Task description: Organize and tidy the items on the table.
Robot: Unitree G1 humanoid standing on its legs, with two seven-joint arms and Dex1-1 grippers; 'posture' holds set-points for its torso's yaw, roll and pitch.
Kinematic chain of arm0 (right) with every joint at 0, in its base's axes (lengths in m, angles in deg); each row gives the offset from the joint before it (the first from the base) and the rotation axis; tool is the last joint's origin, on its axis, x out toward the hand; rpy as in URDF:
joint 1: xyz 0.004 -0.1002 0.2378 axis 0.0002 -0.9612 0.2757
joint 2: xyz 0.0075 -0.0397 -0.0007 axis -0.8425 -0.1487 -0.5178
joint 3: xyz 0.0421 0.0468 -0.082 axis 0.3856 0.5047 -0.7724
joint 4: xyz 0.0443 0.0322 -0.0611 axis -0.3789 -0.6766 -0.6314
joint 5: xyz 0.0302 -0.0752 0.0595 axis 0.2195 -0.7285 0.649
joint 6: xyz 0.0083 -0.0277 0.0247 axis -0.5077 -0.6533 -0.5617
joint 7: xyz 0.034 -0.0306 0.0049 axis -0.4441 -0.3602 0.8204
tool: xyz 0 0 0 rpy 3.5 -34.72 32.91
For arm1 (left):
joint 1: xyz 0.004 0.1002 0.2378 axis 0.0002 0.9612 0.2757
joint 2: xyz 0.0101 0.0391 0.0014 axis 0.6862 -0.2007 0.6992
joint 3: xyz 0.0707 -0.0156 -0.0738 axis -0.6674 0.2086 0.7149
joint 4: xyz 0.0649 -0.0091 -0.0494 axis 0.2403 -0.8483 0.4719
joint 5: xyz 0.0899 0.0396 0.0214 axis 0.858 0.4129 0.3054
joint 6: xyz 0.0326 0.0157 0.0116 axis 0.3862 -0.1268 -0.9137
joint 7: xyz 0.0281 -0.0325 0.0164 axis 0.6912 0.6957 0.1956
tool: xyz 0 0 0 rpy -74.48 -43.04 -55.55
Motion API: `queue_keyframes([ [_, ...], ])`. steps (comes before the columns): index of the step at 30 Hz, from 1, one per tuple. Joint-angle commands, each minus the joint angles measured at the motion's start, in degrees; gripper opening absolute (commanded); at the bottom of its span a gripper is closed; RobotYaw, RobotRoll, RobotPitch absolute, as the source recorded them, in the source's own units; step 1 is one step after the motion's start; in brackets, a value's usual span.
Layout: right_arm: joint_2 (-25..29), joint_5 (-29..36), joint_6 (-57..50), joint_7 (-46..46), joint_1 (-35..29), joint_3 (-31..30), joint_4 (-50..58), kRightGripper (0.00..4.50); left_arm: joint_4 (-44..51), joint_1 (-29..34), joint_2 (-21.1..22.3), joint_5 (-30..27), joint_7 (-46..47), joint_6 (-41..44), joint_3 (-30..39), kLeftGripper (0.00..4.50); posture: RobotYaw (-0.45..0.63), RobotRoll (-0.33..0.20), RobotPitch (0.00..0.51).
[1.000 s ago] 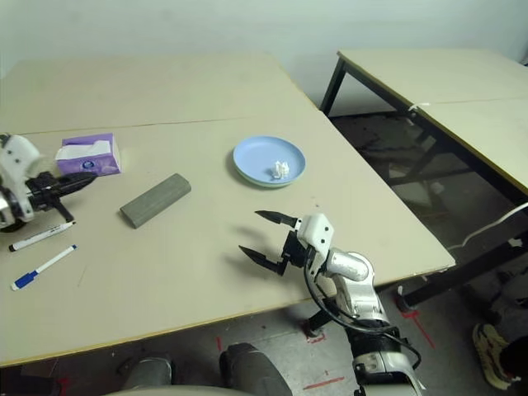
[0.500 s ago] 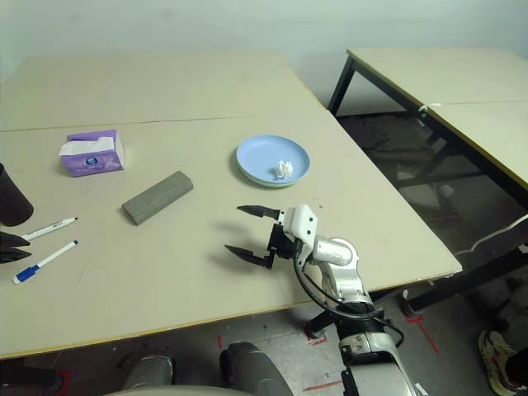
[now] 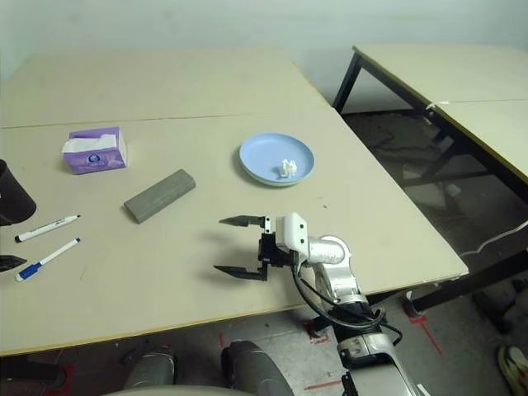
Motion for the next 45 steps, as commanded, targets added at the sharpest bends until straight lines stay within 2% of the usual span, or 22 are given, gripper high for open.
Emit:
queue_keyframes([
  [1, 0.98, 1.51, -3.86, 1.49, 0.44, -0.75, 1.16, 4.5, -0.54, -0.89, 0.79, 1.2, 1.61, 1.47, -3.34, 4.48, 0.03, 0.0, 0.111],
  [7, 1.78, 3.57, -15.98, 1.4, 2.29, -1.02, 3.28, 4.5, -1.86, -3.21, 1.56, 1.28, 2.14, 1.13, -6.36, 4.48, 0.04, 0.0, 0.114],
  [14, 2.22, 3.25, -21.87, 2.04, 3.88, -0.95, 3.02, 4.5, -0.94, -1.02, 1.67, 1.47, 2.15, 1.22, -5.53, 4.48, 0.05, 0.0, 0.106],
  [28, 3.2, 1.12, -19.67, 6.76, 2.68, -2.0, 1.94, 4.5, -1.67, -0.94, 2.04, 3.78, 3.03, 1.17, -7.95, 4.48, 0.05, 0.0, 0.097],
  [32, 3.32, 0.78, -19.73, 6.54, 2.26, -2.12, 2.48, 4.5, -2.43, -4.36, 1.37, 4.54, 3.93, 1.59, -11.78, 4.48, 0.05, 0.0, 0.097],
  [39, 3.21, 1.52, -22.36, 4.65, 1.28, -2.02, 5.77, 4.5, -7.19, -15.52, -2.91, 7.86, 5.82, 2.38, -21.92, 4.48, 0.04, 0.0, 0.096],
  [45, 3.39, 1.37, -22.73, 4.07, 1.09, -2.05, 6.76, 4.5, -9.61, -19.3, -4.37, 9.88, 4.82, 2.87, -27.9, 4.48, 0.03, 0.0, 0.094],
])
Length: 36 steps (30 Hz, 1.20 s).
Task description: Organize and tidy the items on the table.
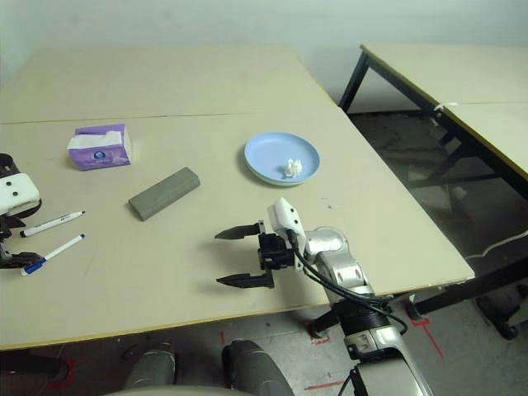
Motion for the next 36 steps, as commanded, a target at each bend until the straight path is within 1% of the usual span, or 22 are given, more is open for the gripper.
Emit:
queue_keyframes([
  [1, 0.46, -0.35, -0.29, -0.37, -0.49, -0.53, 1.22, 4.5, -1.03, -1.1, -0.77, 1.4, -1.12, 0.77, -3.48, 4.48, 0.02, 0.0, 0.093],
  [4, 0.55, -0.43, -0.32, -0.67, -0.63, -0.6, 1.65, 4.5, -1.67, -1.57, -1.4, 1.83, -1.37, 0.82, -4.83, 4.48, 0.02, 0.0, 0.094],
  [11, 0.76, -0.49, -0.52, -1.39, -1.29, -0.9, 3.01, 4.5, -4.0, -3.4, -4.41, 3.9, -0.71, -0.02, -6.99, 4.48, 0.01, 0.0, 0.092],
  [17, 0.77, -0.32, -0.85, -2.07, -1.5, -1.05, 3.99, 4.5, -7.18, -4.52, -7.2, 5.78, 0.93, -2.05, -6.93, 4.48, 0.0, 0.0, 0.087],
  [22, 0.69, -0.37, -0.73, -2.3, -1.14, -1.12, 3.78, 4.5, -7.84, -4.8, -8.78, 6.17, 0.86, -2.68, -6.45, 4.48, 0.0, 0.0, 0.086],
  [23, 0.65, -0.38, -0.73, -2.35, -1.05, -1.14, 3.76, 4.5, -7.75, -4.79, -9.01, 6.02, 0.81, -2.58, -6.24, 4.08, 0.0, 0.0, 0.086],
  [24, 0.59, -0.36, -0.76, -2.42, -0.99, -1.16, 3.77, 4.5, -7.3, -4.6, -8.83, 5.75, 0.21, -2.38, -6.23, 3.86, 0.0, 0.0, 0.086],
  [27, 0.22, -0.23, -0.94, -2.76, -0.67, -1.22, 3.66, 4.5, -6.4, -4.06, -7.89, 5.58, -1.15, -2.34, -6.39, 2.91, 0.0, 0.0, 0.084],
  [34, -0.06, -0.59, -0.43, -2.8, -0.55, -1.57, 3.19, 4.5, -4.94, -4.76, -7.01, 5.45, -2.44, -1.83, -6.06, 0.54, 0.0, 0.0, 0.084],
  [35, -0.1, -0.64, -0.36, -2.82, -0.6, -1.63, 3.2, 4.5, -4.34, -4.87, -6.67, 5.23, -2.92, -1.66, -5.96, 0.23, 0.0, 0.0, 0.083],
  [36, -0.13, -0.67, -0.34, -2.83, -0.59, -1.67, 3.17, 4.5, -3.98, -4.99, -6.45, 5.11, -3.27, -1.54, -5.92, 0.02, 0.0, 0.0, 0.083],
])
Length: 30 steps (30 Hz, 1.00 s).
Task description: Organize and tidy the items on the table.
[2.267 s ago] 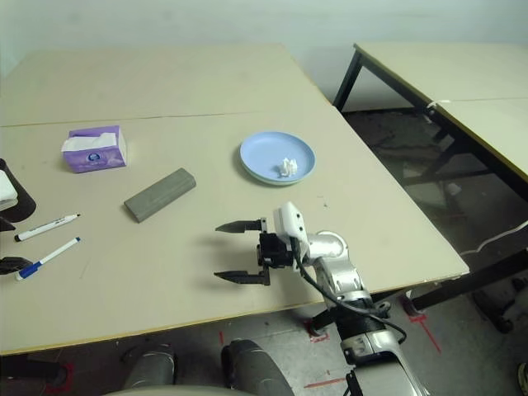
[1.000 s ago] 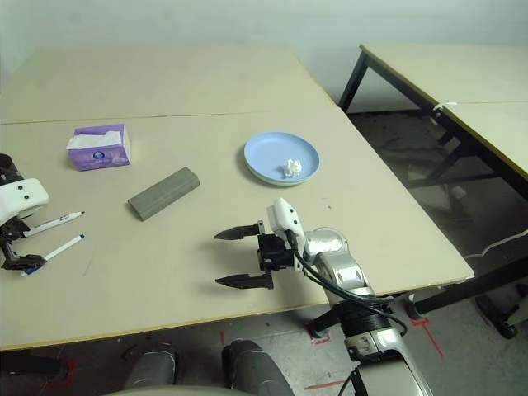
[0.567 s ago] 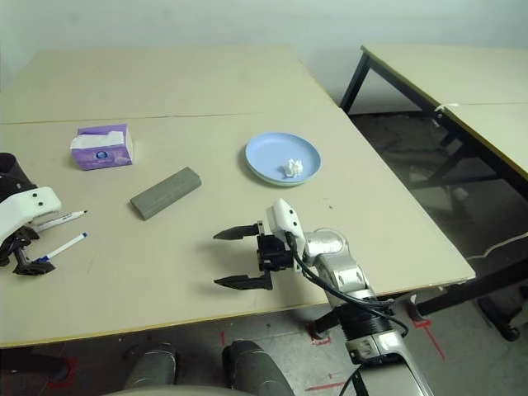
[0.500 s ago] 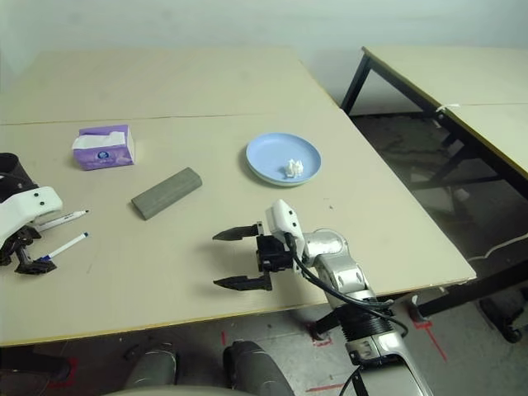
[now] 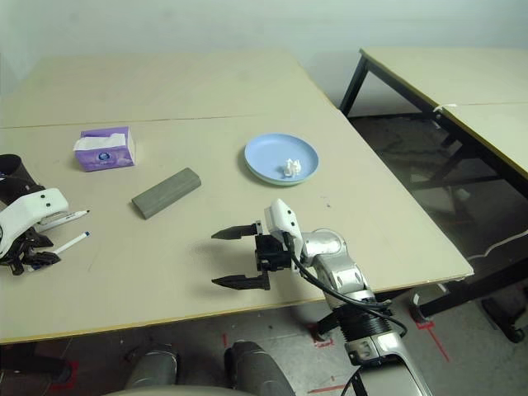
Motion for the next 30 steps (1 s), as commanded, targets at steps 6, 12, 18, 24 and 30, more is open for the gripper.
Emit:
queue_keyframes([
  [6, -0.25, -0.78, 0.53, -0.05, 0.73, -0.95, -0.46, 4.5, 5.0, 0.26, 7.03, -0.57, -5.91, 0.53, 0.45, 0.02, 0.0, 0.0, 0.081],
  [12, -0.38, -0.9, 0.95, 0.0, 1.19, -1.03, -1.19, 4.5, 8.8, 2.27, 13.34, -4.12, -10.32, 1.6, 4.54, 0.02, 0.01, 0.0, 0.078],
  [18, -0.3, -0.85, 1.3, 0.5, 1.78, -1.1, -2.21, 4.5, 10.39, 5.31, 17.51, -8.25, -12.42, 1.41, 12.28, 0.02, 0.03, 0.0, 0.079],
  [24, -0.32, -0.72, 1.23, 0.91, 2.21, -1.13, -2.8, 4.5, 9.18, 9.83, 13.62, -12.33, -9.1, 4.64, 23.87, 0.02, 0.05, 0.0, 0.079],
  [30, -0.25, -0.53, 1.48, 1.55, 1.96, -1.14, -2.88, 4.5, 10.82, 6.73, -1.77, -17.52, 3.87, 14.69, 38.79, 0.02, 0.08, 0.0, 0.073],
])
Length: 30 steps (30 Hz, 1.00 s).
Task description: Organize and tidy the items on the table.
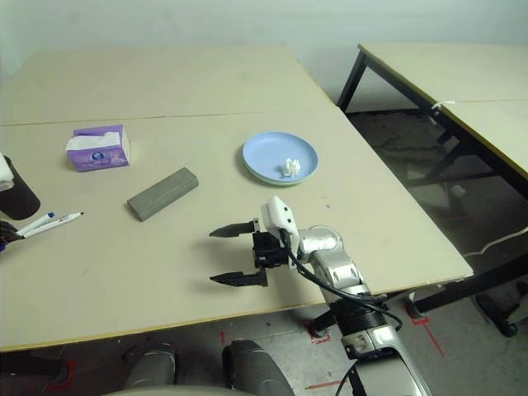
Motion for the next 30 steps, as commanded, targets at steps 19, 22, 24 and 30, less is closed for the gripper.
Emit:
queue_keyframes([
  [19, 0.19, -0.64, 1.43, 2.25, 0.36, -0.86, -1.75, 4.5, 1.38, -17.03, -26.0, -5.34, 38.35, 5.77, 25.89, 0.02, 0.13, 0.0, 0.062],
  [22, 0.2, -0.56, 1.34, 2.26, 0.19, -0.91, -1.42, 4.5, -2.25, -14.3, -24.29, -3.05, 38.77, -0.98, 21.34, 0.02, 0.13, 0.0, 0.063],
  [24, 0.23, -0.48, 1.26, 2.22, 0.1, -0.85, -1.17, 4.5, -4.88, -13.76, -23.58, -1.63, 38.98, -4.83, 17.82, 0.02, 0.13, 0.0, 0.063],
  [30, 0.59, -0.51, 1.13, 1.53, -0.23, -0.42, -0.39, 4.5, -13.94, -18.13, -23.26, 0.62, 40.72, -15.32, 11.18, 0.02, 0.09, 0.0, 0.065],
])
